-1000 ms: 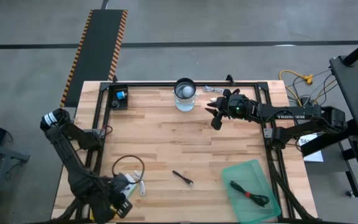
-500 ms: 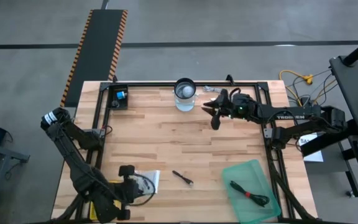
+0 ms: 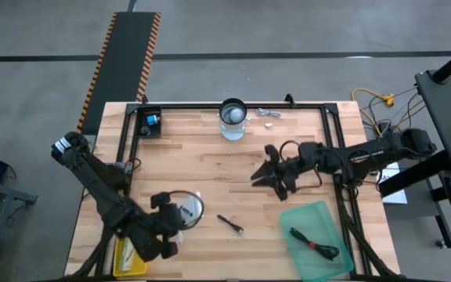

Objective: Pick and place items into bin
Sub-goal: Put the white card reader box into the yellow bin

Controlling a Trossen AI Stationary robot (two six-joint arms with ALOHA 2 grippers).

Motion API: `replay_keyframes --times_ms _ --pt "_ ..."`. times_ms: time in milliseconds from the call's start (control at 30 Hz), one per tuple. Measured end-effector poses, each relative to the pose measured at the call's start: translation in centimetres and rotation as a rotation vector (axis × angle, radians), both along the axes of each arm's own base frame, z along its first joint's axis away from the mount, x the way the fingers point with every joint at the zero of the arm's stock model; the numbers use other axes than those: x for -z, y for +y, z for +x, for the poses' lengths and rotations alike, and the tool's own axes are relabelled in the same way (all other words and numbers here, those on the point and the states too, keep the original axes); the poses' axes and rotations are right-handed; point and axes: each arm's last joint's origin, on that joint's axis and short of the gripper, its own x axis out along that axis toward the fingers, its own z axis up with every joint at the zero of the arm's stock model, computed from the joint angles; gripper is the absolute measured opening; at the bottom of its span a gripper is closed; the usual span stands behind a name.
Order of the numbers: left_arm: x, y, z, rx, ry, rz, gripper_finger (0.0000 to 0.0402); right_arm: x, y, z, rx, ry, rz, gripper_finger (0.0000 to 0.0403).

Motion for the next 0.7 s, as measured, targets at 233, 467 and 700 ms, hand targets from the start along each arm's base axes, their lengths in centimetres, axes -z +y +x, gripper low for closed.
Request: replay_keyframes --times_ms 233,467,700 --pt "0.3 2.0 2.0 -0.018 0.074 -0.068 0.0 -0.3 3.3 1.9 -0.003 -0.033 -0.161 0.0184" --pt "-0.4 2.6 3.7 0.103 0.012 -0.073 0.0 0.7 4.5 4.9 -0.009 -0.021 -0.288 0.022" --pt "-0.1 3.6 4.4 0.131 0.028 -0.055 0.0 0.4 5.1 7.8 -0.006 -0.022 -0.285 0.0211"
